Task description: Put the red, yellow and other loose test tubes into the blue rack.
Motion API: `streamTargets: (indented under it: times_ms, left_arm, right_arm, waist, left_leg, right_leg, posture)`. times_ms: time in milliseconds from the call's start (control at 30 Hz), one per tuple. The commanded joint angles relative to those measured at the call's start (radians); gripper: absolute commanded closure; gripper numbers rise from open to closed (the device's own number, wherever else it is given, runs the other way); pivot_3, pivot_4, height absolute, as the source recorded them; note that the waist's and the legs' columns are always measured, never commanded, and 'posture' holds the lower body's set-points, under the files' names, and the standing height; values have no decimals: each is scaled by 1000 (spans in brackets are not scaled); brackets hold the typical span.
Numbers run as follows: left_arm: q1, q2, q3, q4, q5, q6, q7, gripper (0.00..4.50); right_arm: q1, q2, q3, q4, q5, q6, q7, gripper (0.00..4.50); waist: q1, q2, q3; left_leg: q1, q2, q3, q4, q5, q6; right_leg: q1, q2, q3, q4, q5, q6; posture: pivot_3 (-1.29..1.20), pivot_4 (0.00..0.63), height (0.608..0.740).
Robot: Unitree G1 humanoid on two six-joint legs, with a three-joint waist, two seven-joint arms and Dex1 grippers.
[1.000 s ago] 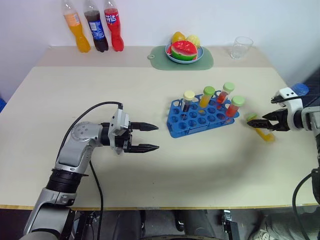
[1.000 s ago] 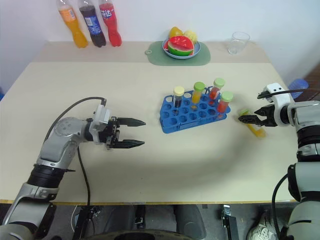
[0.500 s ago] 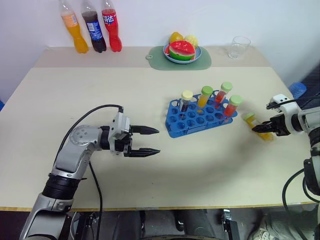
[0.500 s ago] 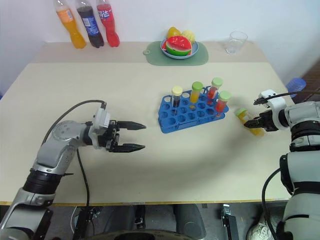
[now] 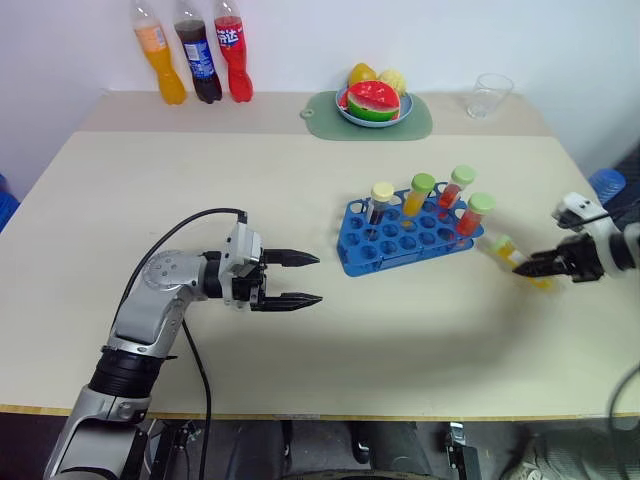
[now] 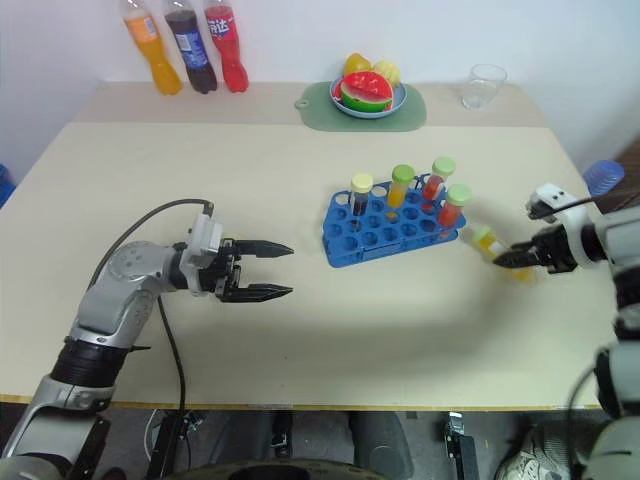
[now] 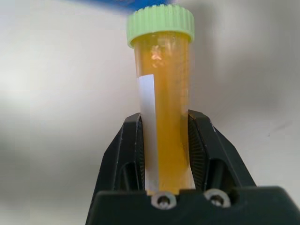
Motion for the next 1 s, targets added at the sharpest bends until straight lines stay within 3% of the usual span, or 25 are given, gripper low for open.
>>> streamTargets:
  times_ms: [33, 100, 200, 333, 500, 733, 1000]
  left_arm:
    - [-38, -13, 1, 25, -8, -29, -23, 1245]
    - [-63, -24, -5, 58, -3, -41, -39, 1245]
    - [-89, -38, -12, 95, 3, -56, -55, 1245]
    - [-121, -57, -19, 139, 7, -74, -72, 1245]
    - [-152, -70, -19, 186, 15, -93, -88, 1245]
    - [-154, -72, -8, 201, 16, -100, -90, 1245]
    - [-149, -67, 1, 200, 20, -107, -74, 1245]
  right_arm:
    - [214, 8, -217, -398, 165, 105, -35, 3730]
    - [306, 105, -356, -584, 267, 139, -114, 3730]
    - [353, 248, -458, -716, 344, 86, -231, 3730]
    - [331, 522, -476, -798, 354, -150, -462, 3730]
    - [346, 722, -424, -738, 262, -503, -626, 3730]
    - [289, 881, -356, -576, 177, -759, -843, 3730]
    - [272, 928, -275, -358, 102, -940, -938, 3730]
  waist:
    - [1, 0, 0]
    - [-4, 0, 0]
    - [-12, 0, 0]
    - [-21, -2, -1]
    - [-20, -2, 0]
    - [-23, -1, 0]
    - [-23, -1, 0]
  left_leg:
    - [0, 0, 0, 0, 0, 0]
    - [1, 0, 0, 1, 0, 0]
    - [3, 0, -2, 1, 1, -2]
    - [4, 0, -4, 2, 1, -2]
    - [2, 0, -3, 1, 1, -2]
    - [2, 0, -3, 1, 1, -2]
    - [2, 0, -3, 1, 1, -2]
  right_leg:
    - [0, 0, 0, 0, 0, 0]
    - [0, 0, 0, 1, 0, 0]
    - [2, 1, 0, 2, 0, -2]
    - [4, 3, 0, 2, -1, -3]
    - [2, 3, 0, 2, 1, 0]
    - [3, 3, 1, 2, 1, -1]
    - [3, 3, 1, 2, 0, -2]
  posture:
    - [0, 150, 740]
    - [0, 150, 740]
    - [0, 150, 740]
    - [0, 150, 740]
    - [0, 150, 740]
    - [0, 150, 740]
    - [0, 150, 740]
